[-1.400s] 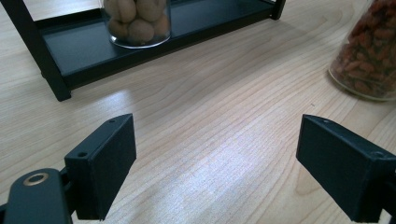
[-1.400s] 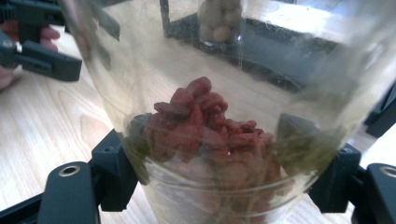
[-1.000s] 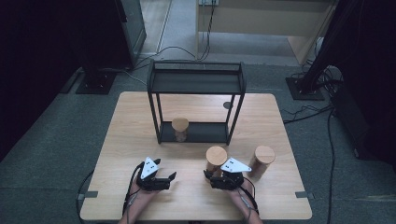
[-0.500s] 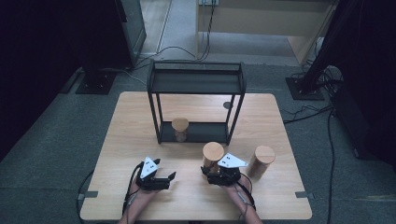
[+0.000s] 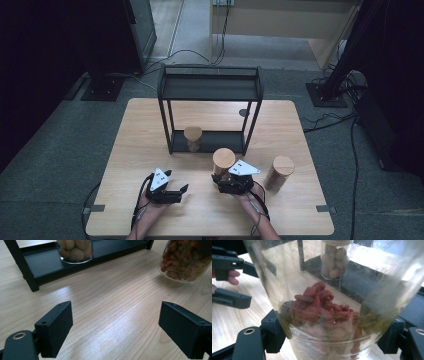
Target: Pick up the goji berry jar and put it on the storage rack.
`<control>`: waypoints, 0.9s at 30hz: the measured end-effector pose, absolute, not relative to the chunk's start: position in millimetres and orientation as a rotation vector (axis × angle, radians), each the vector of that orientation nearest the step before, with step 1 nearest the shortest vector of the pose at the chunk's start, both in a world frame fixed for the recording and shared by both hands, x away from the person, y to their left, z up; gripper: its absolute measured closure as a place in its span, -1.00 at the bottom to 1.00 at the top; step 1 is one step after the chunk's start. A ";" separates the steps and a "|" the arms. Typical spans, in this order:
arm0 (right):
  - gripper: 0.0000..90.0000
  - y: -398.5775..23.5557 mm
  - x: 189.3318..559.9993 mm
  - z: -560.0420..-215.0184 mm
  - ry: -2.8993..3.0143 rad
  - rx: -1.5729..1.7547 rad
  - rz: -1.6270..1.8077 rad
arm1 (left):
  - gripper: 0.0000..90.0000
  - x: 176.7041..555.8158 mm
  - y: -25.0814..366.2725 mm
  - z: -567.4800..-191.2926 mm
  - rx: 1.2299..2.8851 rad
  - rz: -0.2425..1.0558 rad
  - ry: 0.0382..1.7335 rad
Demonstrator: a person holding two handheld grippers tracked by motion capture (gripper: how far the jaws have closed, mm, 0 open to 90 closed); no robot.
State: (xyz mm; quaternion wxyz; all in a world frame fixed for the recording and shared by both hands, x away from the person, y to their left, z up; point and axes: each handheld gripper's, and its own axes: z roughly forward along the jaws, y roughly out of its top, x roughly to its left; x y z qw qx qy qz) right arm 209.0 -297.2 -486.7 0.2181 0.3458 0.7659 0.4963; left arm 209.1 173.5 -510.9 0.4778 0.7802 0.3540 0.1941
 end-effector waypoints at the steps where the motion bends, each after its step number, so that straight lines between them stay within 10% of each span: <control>1: -0.45 -297.0 210.1 -486.1 2.120 0.962 1.375 | -0.73 209.1 173.5 -510.8 1.906 0.474 0.865; 27: -0.45 -280.9 230.9 -482.8 2.083 0.982 1.364 | -0.73 210.9 174.2 -510.3 1.911 0.463 0.864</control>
